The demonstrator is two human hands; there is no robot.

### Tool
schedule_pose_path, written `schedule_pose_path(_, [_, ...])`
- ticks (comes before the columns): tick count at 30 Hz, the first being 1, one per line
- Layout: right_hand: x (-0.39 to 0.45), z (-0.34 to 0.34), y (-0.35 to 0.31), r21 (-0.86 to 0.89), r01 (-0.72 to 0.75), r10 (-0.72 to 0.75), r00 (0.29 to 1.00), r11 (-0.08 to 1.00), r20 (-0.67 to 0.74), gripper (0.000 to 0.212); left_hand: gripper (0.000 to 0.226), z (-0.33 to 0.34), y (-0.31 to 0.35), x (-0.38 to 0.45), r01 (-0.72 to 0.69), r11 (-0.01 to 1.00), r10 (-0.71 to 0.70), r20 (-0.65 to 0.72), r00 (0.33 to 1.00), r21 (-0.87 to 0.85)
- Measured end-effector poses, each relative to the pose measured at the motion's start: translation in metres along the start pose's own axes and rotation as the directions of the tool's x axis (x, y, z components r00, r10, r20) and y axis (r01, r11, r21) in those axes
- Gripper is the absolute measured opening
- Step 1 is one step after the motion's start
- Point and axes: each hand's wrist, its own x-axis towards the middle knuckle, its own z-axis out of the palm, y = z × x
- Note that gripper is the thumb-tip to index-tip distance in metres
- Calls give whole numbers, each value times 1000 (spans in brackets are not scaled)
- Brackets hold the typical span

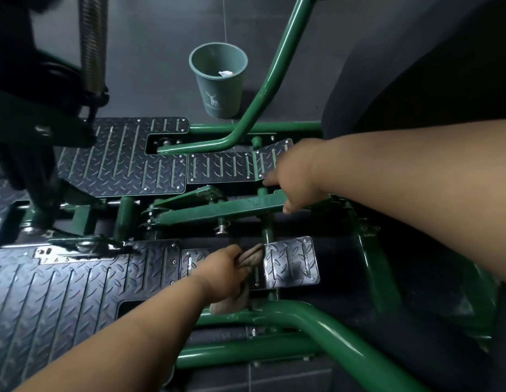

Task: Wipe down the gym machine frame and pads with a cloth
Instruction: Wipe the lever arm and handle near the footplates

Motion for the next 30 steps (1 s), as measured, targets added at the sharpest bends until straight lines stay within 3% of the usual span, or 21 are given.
schedule_pose_path(3, [7,4,-5,-92,42,-40,999,995,19,81,18,12,9,-18,-56,991,59,20,998,-122])
schedule_pose_path(7, [-1,6,-11,-53,147,-149,988,988,-41,79,5,24,24,-34,-114,979,122,36,992,-172])
schedule_pose_path(11, [-33,7,0,-22,145,-146,989,989,-26,71,9,31,30,-33,-167,969,195,149,969,-180])
schedule_pose_path(15, [-45,3,20,-17,101,-101,994,995,-39,60,19,43,46,-25,-185,970,222,261,939,-160])
schedule_pose_path(21, [-48,25,53,222,25,6,991,975,-136,41,14,41,68,-5,-172,956,255,374,892,-239])
schedule_pose_path(24, [-50,29,63,342,-13,98,968,940,-233,31,10,42,82,5,-200,936,317,447,836,-288])
schedule_pose_path(26, [-47,27,69,313,-27,125,946,949,-297,27,10,42,89,5,-204,930,336,483,809,-306])
schedule_pose_path(30, [-32,33,76,210,-136,191,944,968,-270,28,11,46,92,9,-228,934,347,538,768,-276])
